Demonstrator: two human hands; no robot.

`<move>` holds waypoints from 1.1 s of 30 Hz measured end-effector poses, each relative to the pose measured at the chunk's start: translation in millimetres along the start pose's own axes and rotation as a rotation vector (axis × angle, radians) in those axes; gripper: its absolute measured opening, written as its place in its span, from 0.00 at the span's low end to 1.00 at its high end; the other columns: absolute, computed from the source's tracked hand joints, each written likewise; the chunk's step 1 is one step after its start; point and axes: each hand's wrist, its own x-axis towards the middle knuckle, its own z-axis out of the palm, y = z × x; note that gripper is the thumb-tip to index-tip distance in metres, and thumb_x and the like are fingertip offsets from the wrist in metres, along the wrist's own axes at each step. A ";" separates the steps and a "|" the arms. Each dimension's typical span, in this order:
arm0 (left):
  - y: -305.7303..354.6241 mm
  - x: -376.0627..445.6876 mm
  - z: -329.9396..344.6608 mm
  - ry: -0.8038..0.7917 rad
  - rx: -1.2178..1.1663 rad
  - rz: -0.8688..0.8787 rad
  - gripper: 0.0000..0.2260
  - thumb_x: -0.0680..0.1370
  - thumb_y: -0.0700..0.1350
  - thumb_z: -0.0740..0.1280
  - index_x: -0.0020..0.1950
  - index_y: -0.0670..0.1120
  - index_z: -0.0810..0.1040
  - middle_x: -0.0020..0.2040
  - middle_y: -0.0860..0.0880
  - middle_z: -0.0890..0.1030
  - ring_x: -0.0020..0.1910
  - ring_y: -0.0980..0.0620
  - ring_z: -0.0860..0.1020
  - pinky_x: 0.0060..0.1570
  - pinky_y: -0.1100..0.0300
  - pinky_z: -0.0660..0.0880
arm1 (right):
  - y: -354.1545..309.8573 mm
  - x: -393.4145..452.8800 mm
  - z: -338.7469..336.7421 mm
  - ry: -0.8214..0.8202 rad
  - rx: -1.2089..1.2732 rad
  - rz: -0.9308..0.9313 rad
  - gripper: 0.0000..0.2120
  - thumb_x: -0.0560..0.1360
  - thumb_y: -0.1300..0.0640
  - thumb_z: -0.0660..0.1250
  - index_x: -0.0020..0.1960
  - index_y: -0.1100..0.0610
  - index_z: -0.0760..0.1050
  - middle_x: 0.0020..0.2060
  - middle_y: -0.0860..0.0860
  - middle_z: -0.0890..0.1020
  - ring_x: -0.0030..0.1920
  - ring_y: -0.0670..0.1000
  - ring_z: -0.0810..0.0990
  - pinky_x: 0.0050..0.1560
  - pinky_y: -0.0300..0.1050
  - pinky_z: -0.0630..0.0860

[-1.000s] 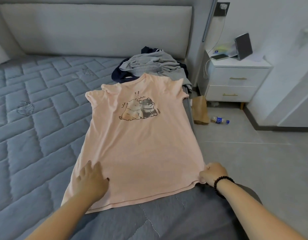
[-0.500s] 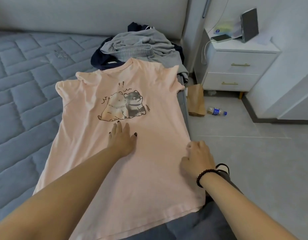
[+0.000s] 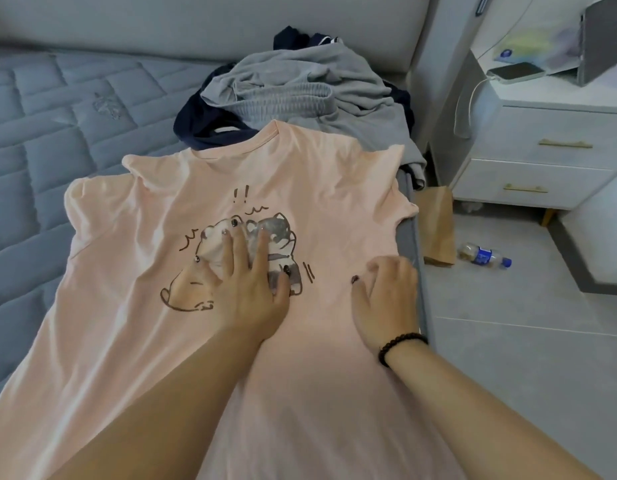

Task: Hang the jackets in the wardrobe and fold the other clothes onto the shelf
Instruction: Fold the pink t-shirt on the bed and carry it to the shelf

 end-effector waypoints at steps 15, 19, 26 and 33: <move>-3.3 4.2 9.2 -0.085 0.139 0.006 0.31 0.74 0.61 0.45 0.78 0.58 0.53 0.79 0.50 0.55 0.79 0.49 0.50 0.73 0.38 0.47 | 40.2 135.0 -1.4 0.374 0.429 0.897 0.09 0.75 0.55 0.67 0.53 0.57 0.80 0.49 0.52 0.82 0.46 0.49 0.76 0.42 0.36 0.67; -5.3 3.6 10.3 -0.082 0.127 0.011 0.31 0.75 0.61 0.44 0.78 0.58 0.52 0.80 0.50 0.54 0.79 0.49 0.48 0.73 0.38 0.46 | 40.2 126.2 -2.6 0.401 0.536 0.900 0.09 0.75 0.54 0.66 0.50 0.58 0.79 0.45 0.51 0.81 0.43 0.49 0.76 0.42 0.39 0.70; -3.9 3.4 8.7 -0.085 0.112 0.003 0.31 0.74 0.61 0.44 0.78 0.58 0.52 0.80 0.50 0.54 0.79 0.49 0.47 0.74 0.39 0.44 | 13.9 145.0 -9.1 0.281 0.496 0.657 0.19 0.72 0.67 0.63 0.61 0.58 0.73 0.44 0.49 0.76 0.37 0.44 0.69 0.40 0.30 0.70; -2.7 4.1 4.9 -0.109 0.084 -0.001 0.31 0.74 0.62 0.42 0.78 0.59 0.49 0.80 0.51 0.49 0.79 0.50 0.43 0.74 0.41 0.41 | -34.6 96.2 44.8 -0.498 -0.185 -0.447 0.41 0.73 0.69 0.59 0.77 0.45 0.45 0.60 0.53 0.76 0.58 0.55 0.77 0.55 0.51 0.75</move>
